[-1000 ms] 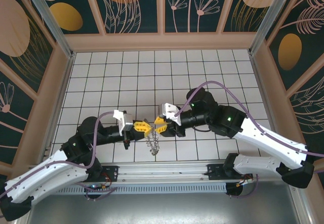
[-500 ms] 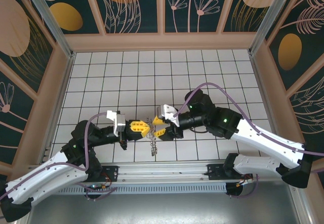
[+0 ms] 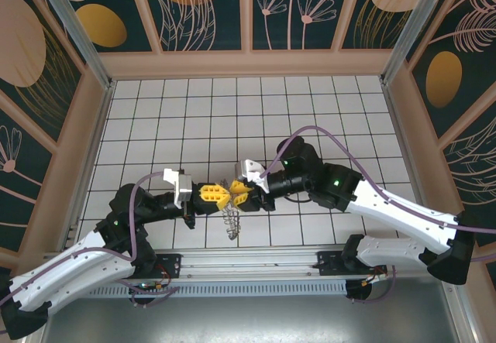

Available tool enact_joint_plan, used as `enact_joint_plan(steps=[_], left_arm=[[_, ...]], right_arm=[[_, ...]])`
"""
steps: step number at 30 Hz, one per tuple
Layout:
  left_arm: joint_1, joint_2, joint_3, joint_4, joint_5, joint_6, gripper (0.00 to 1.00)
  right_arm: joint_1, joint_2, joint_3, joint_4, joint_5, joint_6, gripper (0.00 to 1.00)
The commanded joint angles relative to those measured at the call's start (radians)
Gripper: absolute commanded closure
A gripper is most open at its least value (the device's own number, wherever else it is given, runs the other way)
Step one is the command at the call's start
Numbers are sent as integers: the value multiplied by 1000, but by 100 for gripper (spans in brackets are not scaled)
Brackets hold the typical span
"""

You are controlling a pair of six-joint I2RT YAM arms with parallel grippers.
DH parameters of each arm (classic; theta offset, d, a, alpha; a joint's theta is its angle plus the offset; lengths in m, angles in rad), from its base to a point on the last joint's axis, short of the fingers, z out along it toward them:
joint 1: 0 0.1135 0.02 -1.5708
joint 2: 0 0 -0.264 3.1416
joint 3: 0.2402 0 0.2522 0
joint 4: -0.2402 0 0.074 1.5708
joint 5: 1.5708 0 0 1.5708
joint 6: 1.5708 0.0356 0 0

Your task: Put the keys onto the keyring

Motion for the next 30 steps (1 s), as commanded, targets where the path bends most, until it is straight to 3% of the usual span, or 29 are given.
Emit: enact_joint_plan(steps=[1, 13, 21, 30], left_arm=[[-1, -6, 2, 65, 8, -14, 100], [-2, -51, 21, -17, -30, 18, 100], [-1, -41, 5, -45, -57, 32, 100], [-1, -9, -25, -110, -167, 73, 100]], right_arm=[[6, -18, -16, 39, -7, 4, 80], [0, -76, -13, -11, 171, -8, 100], [0, -96, 13, 3, 209, -24, 100], [0, -58, 61, -16, 273, -33, 100]])
